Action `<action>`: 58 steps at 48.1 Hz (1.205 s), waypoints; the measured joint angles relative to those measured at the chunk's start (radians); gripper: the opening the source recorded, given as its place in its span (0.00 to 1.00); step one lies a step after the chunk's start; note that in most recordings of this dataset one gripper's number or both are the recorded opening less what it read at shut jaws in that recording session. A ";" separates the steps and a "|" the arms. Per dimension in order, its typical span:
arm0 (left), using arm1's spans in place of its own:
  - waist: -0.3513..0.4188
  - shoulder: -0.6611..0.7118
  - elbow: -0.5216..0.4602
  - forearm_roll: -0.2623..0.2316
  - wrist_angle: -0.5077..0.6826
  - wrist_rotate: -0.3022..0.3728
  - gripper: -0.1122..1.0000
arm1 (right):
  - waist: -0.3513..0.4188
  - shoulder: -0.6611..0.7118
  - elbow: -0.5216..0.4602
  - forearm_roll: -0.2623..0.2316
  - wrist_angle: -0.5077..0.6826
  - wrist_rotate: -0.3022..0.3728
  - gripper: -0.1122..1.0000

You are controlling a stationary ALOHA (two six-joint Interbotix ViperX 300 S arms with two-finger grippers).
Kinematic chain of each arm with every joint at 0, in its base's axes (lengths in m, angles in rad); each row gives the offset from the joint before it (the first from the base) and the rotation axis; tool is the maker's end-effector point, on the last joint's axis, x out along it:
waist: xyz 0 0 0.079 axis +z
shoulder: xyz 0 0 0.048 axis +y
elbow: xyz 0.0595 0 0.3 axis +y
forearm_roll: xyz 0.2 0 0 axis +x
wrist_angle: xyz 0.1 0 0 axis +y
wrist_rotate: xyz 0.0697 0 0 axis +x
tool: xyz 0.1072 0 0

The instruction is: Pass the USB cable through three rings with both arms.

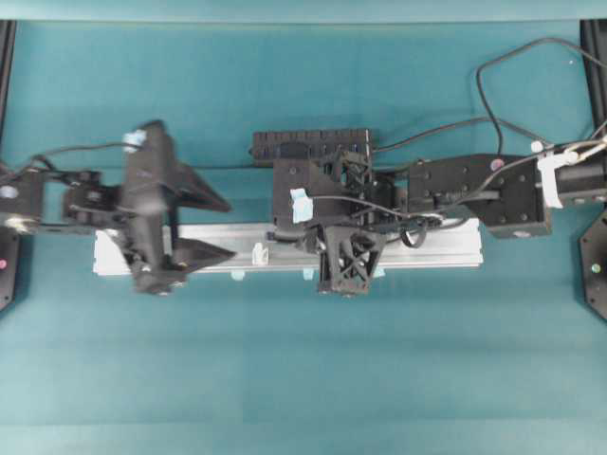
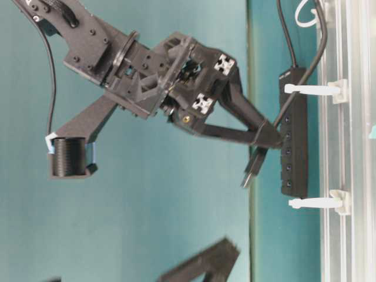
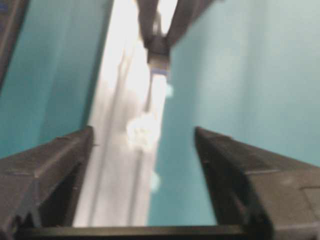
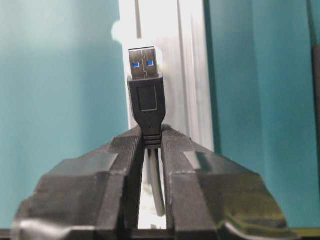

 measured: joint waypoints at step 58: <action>0.003 -0.164 0.097 0.000 0.087 -0.014 0.81 | -0.002 0.150 -0.086 0.000 0.092 -0.002 0.05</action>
